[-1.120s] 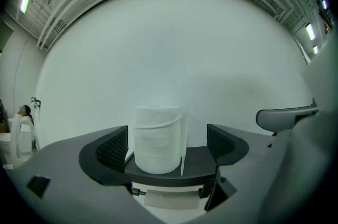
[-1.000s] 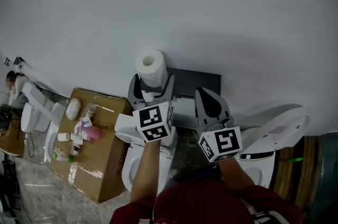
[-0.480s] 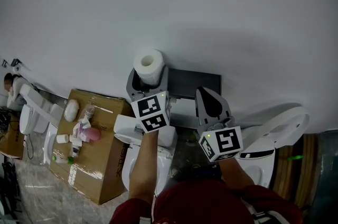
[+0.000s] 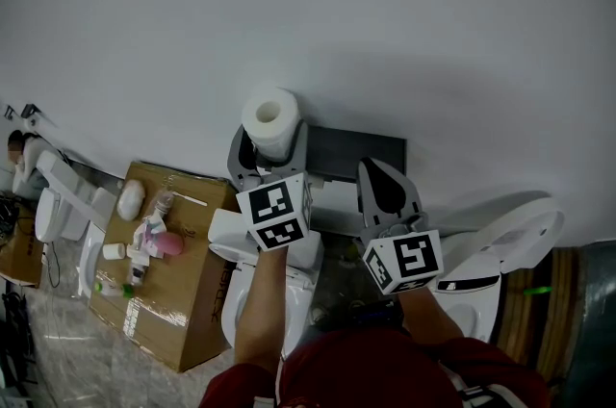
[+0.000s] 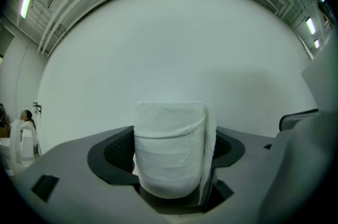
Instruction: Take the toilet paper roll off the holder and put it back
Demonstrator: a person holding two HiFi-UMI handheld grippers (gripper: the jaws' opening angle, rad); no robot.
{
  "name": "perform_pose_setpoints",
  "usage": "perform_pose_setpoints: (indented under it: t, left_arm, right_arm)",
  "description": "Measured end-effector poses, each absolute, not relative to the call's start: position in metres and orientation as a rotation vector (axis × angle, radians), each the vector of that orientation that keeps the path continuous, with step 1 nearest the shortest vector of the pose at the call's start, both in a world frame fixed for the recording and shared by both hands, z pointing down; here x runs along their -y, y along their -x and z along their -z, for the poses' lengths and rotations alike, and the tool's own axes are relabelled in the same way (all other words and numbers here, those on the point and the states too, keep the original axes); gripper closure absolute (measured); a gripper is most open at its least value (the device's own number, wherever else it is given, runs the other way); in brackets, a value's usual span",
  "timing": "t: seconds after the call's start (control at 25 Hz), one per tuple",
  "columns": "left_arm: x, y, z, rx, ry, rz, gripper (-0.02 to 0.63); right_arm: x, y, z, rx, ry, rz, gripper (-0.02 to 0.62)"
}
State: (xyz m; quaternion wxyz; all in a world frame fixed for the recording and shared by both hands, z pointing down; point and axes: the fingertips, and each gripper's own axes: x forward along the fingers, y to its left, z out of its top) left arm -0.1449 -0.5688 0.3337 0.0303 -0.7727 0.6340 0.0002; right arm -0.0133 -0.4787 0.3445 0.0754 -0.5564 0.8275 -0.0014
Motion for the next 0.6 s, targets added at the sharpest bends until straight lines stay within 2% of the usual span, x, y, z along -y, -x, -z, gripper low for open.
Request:
perform_pose_setpoints:
  t: [0.36,0.6]
  left_arm:
    - [0.523,0.156,-0.275,-1.914,2.318,-0.118,0.183]
    - [0.478,0.168,-0.275,-1.947,2.307,-0.128,0.182]
  right_arm:
    - [0.477,0.018,-0.340,-2.484,1.658,-0.009,0.588]
    - [0.472,0.023,-0.337,-2.501,1.634,-0.027,0.588]
